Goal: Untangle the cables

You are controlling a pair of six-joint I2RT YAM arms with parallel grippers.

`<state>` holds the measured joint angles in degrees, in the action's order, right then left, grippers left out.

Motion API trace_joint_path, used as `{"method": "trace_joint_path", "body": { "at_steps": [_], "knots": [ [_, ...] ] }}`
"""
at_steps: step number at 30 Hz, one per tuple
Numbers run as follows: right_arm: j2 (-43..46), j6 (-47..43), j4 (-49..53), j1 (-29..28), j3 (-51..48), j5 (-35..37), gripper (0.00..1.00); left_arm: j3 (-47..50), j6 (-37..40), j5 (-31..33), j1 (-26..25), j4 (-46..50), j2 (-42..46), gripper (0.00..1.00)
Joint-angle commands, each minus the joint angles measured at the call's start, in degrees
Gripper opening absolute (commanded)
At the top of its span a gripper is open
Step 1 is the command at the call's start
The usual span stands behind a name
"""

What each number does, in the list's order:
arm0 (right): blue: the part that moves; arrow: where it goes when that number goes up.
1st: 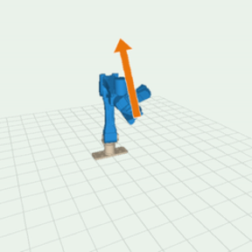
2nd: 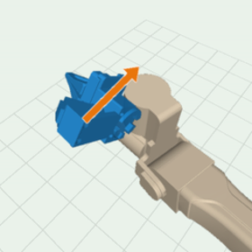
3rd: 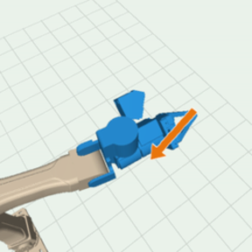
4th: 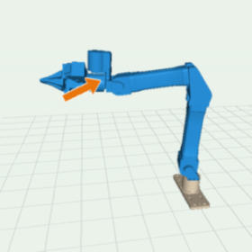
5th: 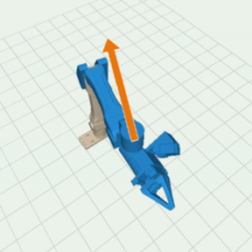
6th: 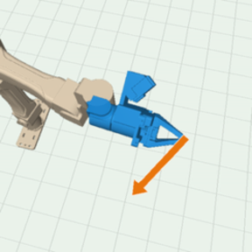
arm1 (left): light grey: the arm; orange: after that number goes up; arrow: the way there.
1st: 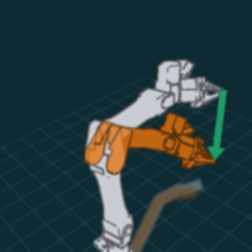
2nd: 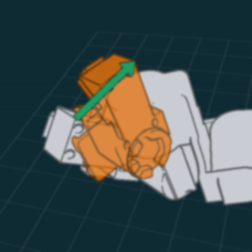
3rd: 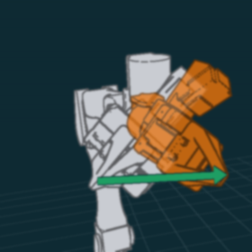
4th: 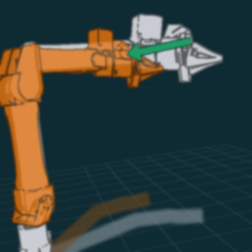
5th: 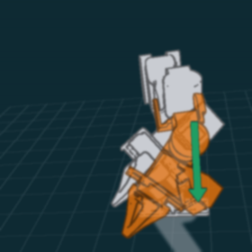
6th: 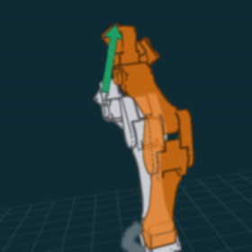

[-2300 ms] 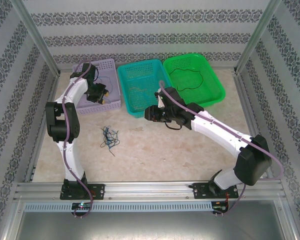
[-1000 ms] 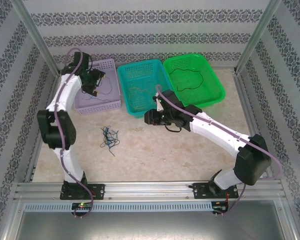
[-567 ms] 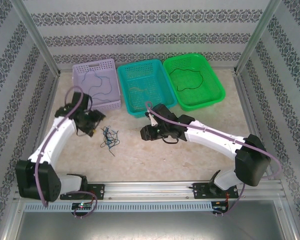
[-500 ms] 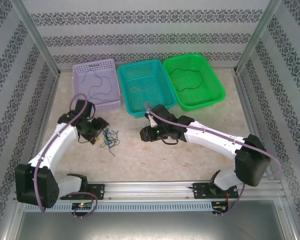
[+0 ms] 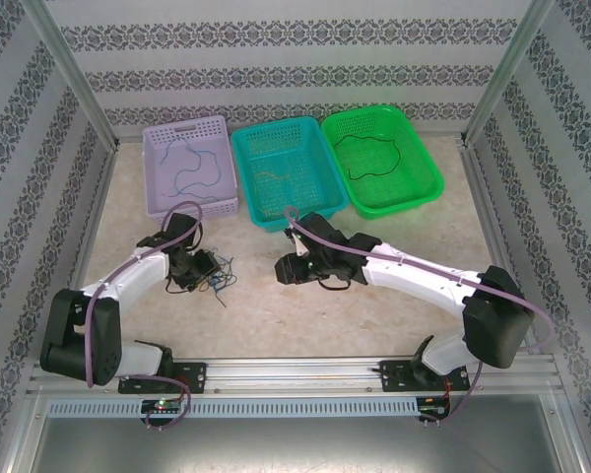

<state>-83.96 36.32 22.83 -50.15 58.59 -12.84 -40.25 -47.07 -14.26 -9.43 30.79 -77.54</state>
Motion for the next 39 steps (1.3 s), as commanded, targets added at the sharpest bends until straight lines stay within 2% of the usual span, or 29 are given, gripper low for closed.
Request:
{"method": "trace_joint_path", "body": {
  "at_steps": [1,4,6,9,14,18,23,29,35,39],
  "knots": [
    [1.57,2.39,-1.85,-0.53,-0.40,0.75,0.40,0.96,1.17,1.03,-0.67,-7.29,-1.77,0.30],
    [1.69,4.09,-2.11,-0.26,-0.44,0.54,0.40,1.81,0.72,-2.19,-0.88,-10.16,-2.66,0.09],
    [2.29,6.06,-2.74,0.59,-1.27,-0.05,0.40,2.41,-1.27,-4.77,-1.90,-11.72,-1.55,0.00],
    [4.05,12.73,-5.49,3.40,-4.22,-2.03,0.42,4.59,-6.78,-6.67,-5.76,-16.12,2.60,0.00],
    [7.13,29.02,-10.51,8.16,-9.37,-4.78,0.49,6.87,-14.65,-4.66,-14.63,-19.45,5.20,0.00],
    [6.69,37.13,-13.23,8.11,-9.94,-6.14,0.49,6.79,-18.26,-1.22,-22.13,-21.91,4.03,0.00],
    [2.83,41.02,-11.49,6.88,-7.97,-5.90,0.49,4.41,-20.72,1.71,-28.75,-24.59,-0.81,0.00],
    [1.94,45.90,-13.98,6.47,-11.93,-6.79,0.47,-0.48,-21.06,3.45,-33.16,-24.30,-4.97,0.00],
    [-0.75,47.04,-12.84,5.63,-11.41,-7.26,0.41,-1.38,-21.55,3.06,-34.68,-24.72,-7.10,0.00],
    [-3.68,48.85,-16.55,5.78,-12.45,-7.77,0.39,-1.72,-21.54,3.00,-35.04,-24.61,-7.19,0.00]
  ]
}}
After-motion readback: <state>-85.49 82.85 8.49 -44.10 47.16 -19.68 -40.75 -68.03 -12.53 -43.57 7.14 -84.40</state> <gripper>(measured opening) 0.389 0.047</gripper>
